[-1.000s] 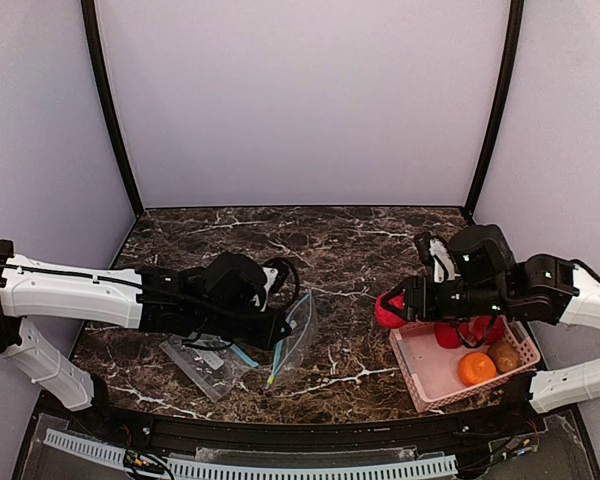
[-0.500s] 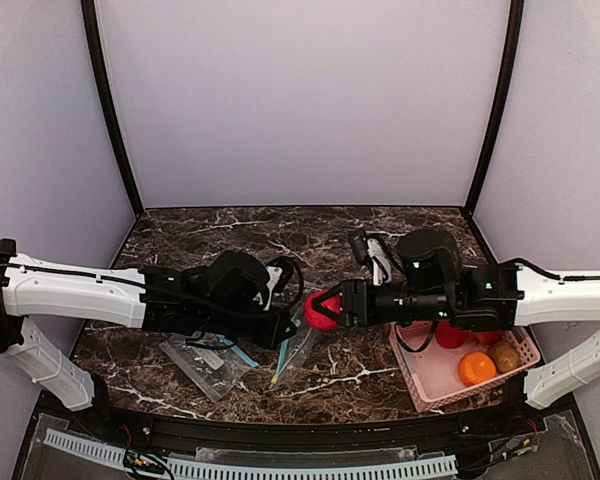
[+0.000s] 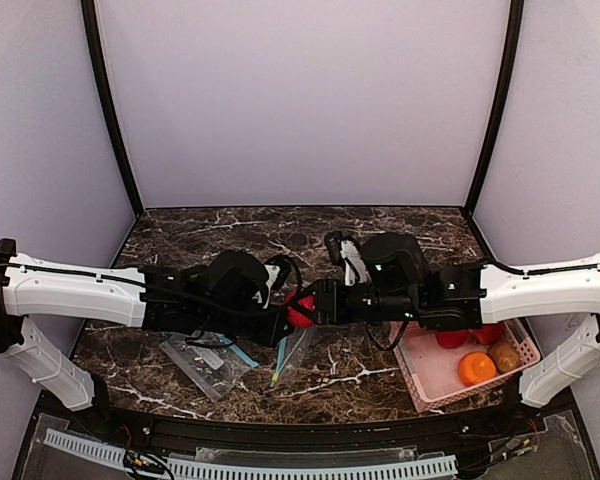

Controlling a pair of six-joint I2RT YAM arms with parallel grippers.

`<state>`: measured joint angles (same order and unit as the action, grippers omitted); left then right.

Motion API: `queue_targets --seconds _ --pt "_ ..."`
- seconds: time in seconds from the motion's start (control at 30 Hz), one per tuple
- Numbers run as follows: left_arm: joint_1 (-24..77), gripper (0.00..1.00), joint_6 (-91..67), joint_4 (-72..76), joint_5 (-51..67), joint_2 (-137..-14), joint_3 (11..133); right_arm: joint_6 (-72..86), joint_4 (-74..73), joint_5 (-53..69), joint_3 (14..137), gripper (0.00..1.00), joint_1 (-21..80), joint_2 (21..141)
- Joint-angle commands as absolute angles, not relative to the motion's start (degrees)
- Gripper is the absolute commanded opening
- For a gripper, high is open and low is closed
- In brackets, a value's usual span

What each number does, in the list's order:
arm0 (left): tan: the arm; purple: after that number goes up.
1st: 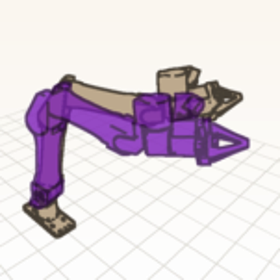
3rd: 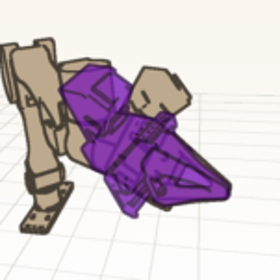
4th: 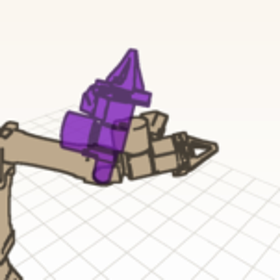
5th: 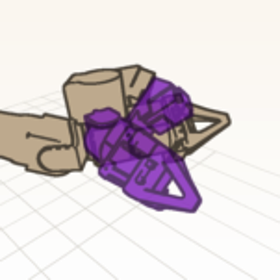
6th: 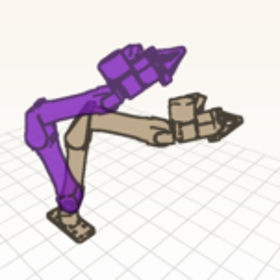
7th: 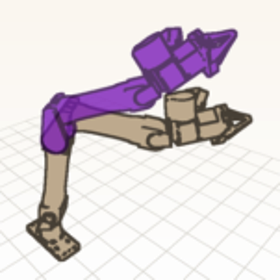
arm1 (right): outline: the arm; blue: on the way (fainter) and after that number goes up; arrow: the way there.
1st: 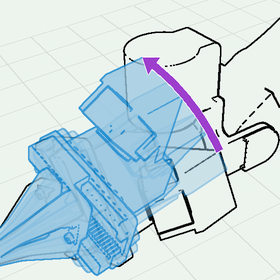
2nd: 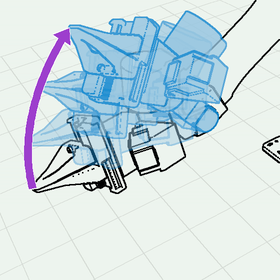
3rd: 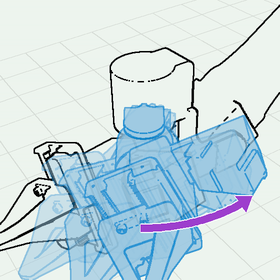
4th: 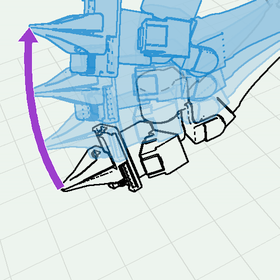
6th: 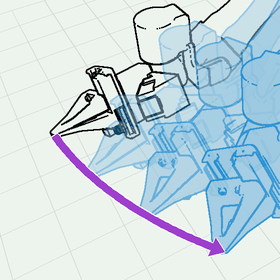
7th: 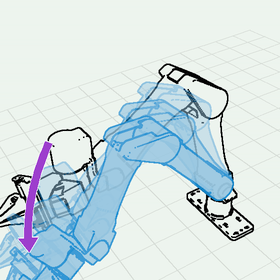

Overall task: Place the food in the zip-top bag and seal the zipper
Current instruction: Place the fake fruit in the zipper food storage bag.

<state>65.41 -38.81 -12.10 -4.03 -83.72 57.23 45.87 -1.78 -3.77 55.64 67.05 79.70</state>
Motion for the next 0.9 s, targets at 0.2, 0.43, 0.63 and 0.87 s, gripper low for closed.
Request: queue_targets --seconds 0.2,0.43,0.63,0.87 --pt "65.7 0.01 -39.0 -9.6 -2.7 -83.2 56.3 47.6 -3.4 -7.1 55.7 0.43 67.8 84.0" --pt "65.7 0.01 -39.1 -9.4 -2.7 -83.1 56.1 47.2 -7.0 -8.1 58.6 0.42 67.9 88.2" --pt "65.7 0.01 -38.9 -9.3 -2.6 -83.1 56.2 47.2 -7.3 -7.1 59.7 0.42 67.8 90.7" --pt "65.7 0.01 -38.4 -8.7 -1.8 -83.4 56.4 46.3 -7.1 -6.7 59.9 0.42 67.8 91.1"
